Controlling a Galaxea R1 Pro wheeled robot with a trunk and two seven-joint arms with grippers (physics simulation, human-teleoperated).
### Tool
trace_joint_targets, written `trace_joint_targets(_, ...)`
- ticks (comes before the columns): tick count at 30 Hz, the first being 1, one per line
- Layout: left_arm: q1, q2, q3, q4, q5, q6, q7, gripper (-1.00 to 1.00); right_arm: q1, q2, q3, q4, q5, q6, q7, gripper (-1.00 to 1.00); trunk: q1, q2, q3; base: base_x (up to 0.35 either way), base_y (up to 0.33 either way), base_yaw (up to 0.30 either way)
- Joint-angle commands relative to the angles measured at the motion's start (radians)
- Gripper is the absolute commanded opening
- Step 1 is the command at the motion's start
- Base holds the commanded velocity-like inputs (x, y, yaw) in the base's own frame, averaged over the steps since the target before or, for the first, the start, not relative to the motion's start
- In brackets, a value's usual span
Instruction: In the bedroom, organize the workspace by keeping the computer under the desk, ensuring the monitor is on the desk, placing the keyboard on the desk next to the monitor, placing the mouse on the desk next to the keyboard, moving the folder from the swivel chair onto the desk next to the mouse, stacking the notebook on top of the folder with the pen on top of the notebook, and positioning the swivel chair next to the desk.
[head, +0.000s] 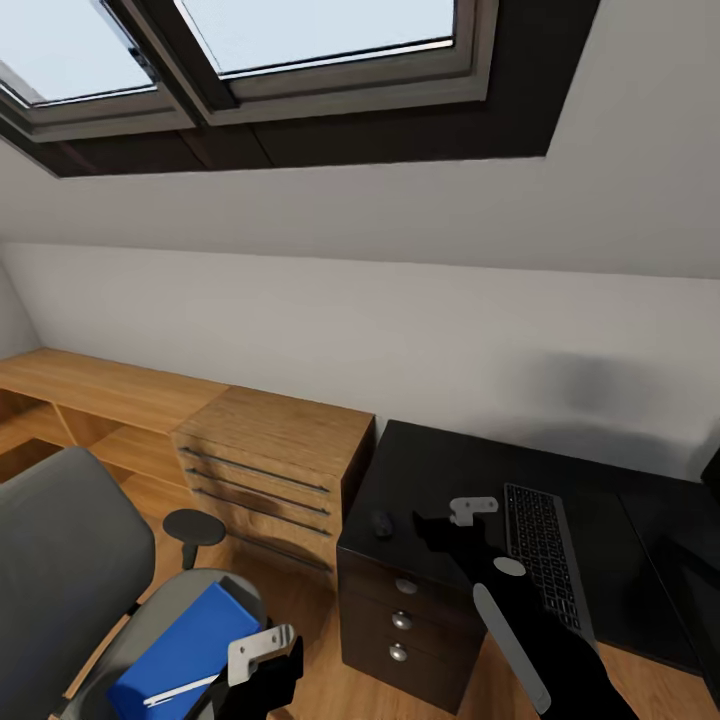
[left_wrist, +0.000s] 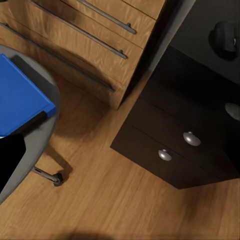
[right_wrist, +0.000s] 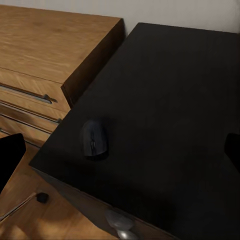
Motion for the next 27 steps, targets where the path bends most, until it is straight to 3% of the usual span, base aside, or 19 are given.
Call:
trace_joint_targets(1,0.000,0.000,-0.001,-0.002,0.008,0.003,0.006,1.00,-0.001,-0.001,0.003,-0.002,-0.010,0.003,-0.010,1.00,0.000,-0.002,-0.002,0.000,0.000,0.000)
trace_joint_targets(6,0.000,0.004,0.004,0.098,0.008,0.001,0.000,1.00,0.014,-0.001,0.004,-0.031,-0.011,0.000,-0.077,1.00,0.000,-0.002,0.002,-0.013,0.012,-0.081)
trace_joint_targets(13,0.000,0.005,0.003,0.206,0.007,-0.003,-0.004,1.00,0.055,-0.001,0.004,-0.091,-0.010,0.003,-0.085,1.00,0.000,-0.002,0.010,-0.168,0.152,-0.150)
trace_joint_targets(16,0.000,0.005,0.000,0.259,0.005,-0.042,-0.006,1.00,0.061,-0.001,0.004,-0.100,-0.010,0.004,-0.101,1.00,0.000,-0.002,0.011,-0.242,0.215,-0.047)
trace_joint_targets(21,0.000,0.008,-0.003,0.294,-0.007,-0.105,-0.007,1.00,0.063,-0.001,0.004,-0.102,-0.010,0.002,-0.109,1.00,0.000,-0.002,0.012,-0.236,0.204,-0.011)
trace_joint_targets(27,0.000,0.009,-0.003,0.318,-0.040,-0.120,-0.006,1.00,0.064,-0.001,0.004,-0.102,-0.010,0.001,-0.111,1.00,0.000,-0.002,0.012,-0.087,0.066,-0.002)
